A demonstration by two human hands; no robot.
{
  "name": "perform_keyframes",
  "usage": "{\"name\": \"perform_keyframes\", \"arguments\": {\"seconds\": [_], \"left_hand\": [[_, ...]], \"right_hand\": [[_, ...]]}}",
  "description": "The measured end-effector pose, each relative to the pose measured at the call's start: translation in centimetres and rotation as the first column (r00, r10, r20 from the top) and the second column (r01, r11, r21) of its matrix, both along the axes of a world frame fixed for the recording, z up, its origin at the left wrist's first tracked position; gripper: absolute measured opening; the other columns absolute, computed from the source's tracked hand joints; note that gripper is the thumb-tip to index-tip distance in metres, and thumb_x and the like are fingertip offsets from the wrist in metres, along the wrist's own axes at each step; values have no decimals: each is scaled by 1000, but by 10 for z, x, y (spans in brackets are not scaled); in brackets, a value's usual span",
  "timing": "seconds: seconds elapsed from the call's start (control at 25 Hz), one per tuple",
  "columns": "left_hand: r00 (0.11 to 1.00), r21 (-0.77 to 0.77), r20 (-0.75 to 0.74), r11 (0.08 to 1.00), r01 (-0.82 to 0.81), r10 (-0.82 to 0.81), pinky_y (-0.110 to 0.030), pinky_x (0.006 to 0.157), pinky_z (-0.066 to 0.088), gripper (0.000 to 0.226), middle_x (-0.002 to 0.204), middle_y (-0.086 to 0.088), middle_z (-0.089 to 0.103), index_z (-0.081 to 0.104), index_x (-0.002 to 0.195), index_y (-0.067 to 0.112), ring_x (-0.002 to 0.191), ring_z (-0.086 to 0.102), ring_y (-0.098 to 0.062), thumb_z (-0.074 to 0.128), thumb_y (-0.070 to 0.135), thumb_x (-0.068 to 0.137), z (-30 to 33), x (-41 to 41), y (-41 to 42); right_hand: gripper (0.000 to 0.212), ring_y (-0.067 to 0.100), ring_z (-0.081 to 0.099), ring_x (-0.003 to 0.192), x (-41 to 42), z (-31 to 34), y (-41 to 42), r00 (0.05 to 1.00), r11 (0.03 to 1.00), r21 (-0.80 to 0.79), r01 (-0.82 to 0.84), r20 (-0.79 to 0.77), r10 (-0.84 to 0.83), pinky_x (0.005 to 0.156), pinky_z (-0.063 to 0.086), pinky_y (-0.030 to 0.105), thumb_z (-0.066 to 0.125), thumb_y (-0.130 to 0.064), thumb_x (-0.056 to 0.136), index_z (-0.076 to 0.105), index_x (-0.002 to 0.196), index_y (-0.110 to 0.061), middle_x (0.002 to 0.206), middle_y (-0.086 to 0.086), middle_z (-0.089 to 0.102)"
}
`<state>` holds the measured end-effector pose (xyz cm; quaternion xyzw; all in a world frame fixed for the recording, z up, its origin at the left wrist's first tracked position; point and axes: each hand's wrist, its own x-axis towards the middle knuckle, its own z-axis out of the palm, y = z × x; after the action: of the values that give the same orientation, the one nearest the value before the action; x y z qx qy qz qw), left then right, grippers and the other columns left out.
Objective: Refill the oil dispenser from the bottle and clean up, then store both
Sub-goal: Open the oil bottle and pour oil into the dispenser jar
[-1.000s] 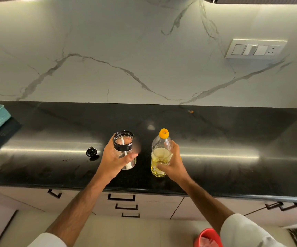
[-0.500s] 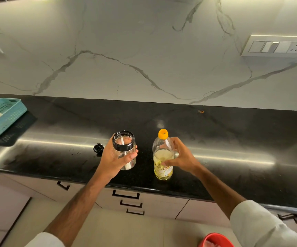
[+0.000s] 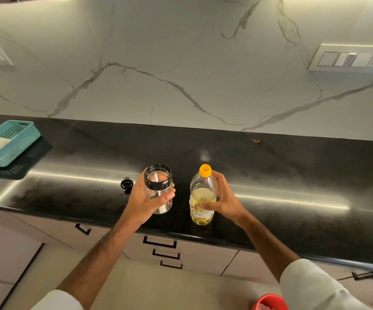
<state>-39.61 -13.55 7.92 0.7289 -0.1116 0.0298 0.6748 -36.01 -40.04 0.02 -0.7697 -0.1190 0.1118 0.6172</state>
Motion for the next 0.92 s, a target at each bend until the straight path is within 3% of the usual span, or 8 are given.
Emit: {"name": "perform_keyframes", "arguments": {"seconds": [0.12, 0.36, 0.48, 0.64, 0.72, 0.92], "left_hand": [[1000, 12, -9, 1000, -8, 8, -50, 91, 58, 82, 102, -13, 74, 60, 118, 7, 96, 74, -30, 89, 60, 63, -3, -2, 3], [1000, 35, -5, 999, -19, 19, -58, 95, 55, 70, 101, -13, 74, 63, 115, 20, 98, 72, -32, 89, 59, 64, 0, -1, 3], [1000, 71, -2, 997, 2, -2, -58, 97, 54, 58, 104, -13, 72, 66, 111, 35, 103, 69, -36, 89, 60, 64, 4, 2, 2], [999, 84, -3, 996, 41, -41, -58, 99, 53, 56, 106, -13, 72, 65, 112, 30, 105, 69, -35, 89, 52, 66, 9, 7, 1], [998, 73, 4, 996, 59, -59, -58, 99, 53, 51, 108, -11, 72, 66, 110, 36, 106, 69, -34, 89, 46, 66, 16, 10, -2], [991, 80, 64, 990, 115, -121, -55, 98, 55, 55, 107, -7, 73, 63, 114, 25, 105, 70, -31, 88, 40, 68, 39, 19, -13]], "right_hand": [[83, 27, 62, 124, 11, 7, -9, 997, 997, -38, -74, 0, 75, 98, 57, 45, 89, -6, 72, 45, 139, -26, 133, 0, 62], [85, 16, 62, 118, 1, 1, 12, 989, 989, -87, 118, 102, -109, 91, 61, 41, 94, -22, 66, 41, 130, -34, 127, -8, 57], [86, 9, 59, 117, -6, 10, 20, 967, 967, -157, 199, 192, -168, 91, 60, 33, 94, -24, 68, 35, 129, -39, 126, -17, 52], [88, 1, 54, 119, -11, 45, 14, 904, 940, -191, 281, 381, -193, 86, 48, 10, 93, -28, 68, 35, 130, -52, 130, -12, 51], [89, -3, 51, 118, -15, 73, 9, 864, 920, -202, 336, 455, -216, 84, 46, 6, 94, -28, 66, 35, 130, -50, 129, -13, 48], [89, 7, 61, 106, -27, 147, -2, 792, 819, -353, 452, 582, -186, 86, 55, 31, 90, -37, 63, 38, 134, -44, 126, -23, 56]]}}
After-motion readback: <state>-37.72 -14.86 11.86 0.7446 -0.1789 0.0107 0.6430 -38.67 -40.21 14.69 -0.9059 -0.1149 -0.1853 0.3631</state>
